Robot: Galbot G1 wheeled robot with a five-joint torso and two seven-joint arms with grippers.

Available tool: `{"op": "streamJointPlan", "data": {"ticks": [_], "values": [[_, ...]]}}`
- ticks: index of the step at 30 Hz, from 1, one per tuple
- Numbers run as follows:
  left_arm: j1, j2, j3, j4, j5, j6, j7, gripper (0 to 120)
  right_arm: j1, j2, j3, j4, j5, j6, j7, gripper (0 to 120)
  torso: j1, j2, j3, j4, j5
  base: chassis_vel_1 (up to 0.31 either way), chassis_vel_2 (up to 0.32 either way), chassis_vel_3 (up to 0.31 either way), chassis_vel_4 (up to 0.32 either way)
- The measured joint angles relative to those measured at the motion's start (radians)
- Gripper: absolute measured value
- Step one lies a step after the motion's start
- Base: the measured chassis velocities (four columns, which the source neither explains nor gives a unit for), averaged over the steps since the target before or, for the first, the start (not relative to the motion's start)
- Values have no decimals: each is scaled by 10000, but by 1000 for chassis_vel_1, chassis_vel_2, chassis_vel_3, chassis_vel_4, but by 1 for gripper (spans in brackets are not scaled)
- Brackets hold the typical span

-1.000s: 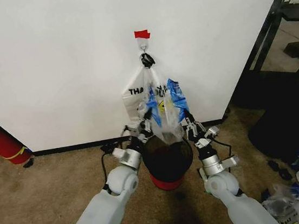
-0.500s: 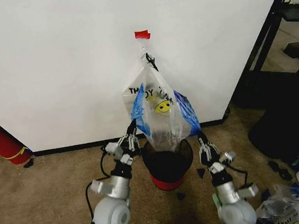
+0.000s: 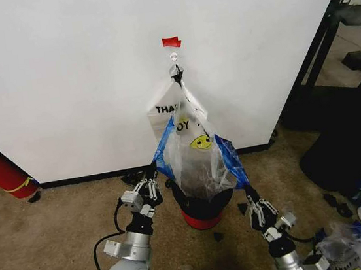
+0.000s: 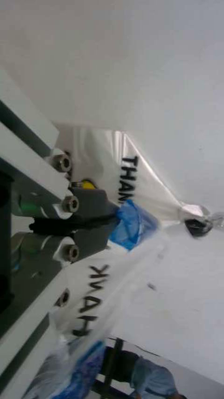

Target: Pick up the garbage bag from the wall and place it over the trash bin.

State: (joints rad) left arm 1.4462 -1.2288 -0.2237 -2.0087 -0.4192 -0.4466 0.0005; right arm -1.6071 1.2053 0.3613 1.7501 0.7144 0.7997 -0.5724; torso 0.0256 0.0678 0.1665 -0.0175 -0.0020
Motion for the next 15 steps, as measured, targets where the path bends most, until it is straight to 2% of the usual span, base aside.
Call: {"op": "streamJointPlan", "data": {"ticks": [9,15], "values": [[122,-120,96,-249,140,-119,-62,0,-87,-38,358,141,144,227,-274,0,0,0,1,0,2,0,0,0,0],[261,-188,245,-1221,30,-27,-39,0,412,-116,1330,1330,159,257,-233,0,1,-2,1,2,2,0,0,0,0]]}}
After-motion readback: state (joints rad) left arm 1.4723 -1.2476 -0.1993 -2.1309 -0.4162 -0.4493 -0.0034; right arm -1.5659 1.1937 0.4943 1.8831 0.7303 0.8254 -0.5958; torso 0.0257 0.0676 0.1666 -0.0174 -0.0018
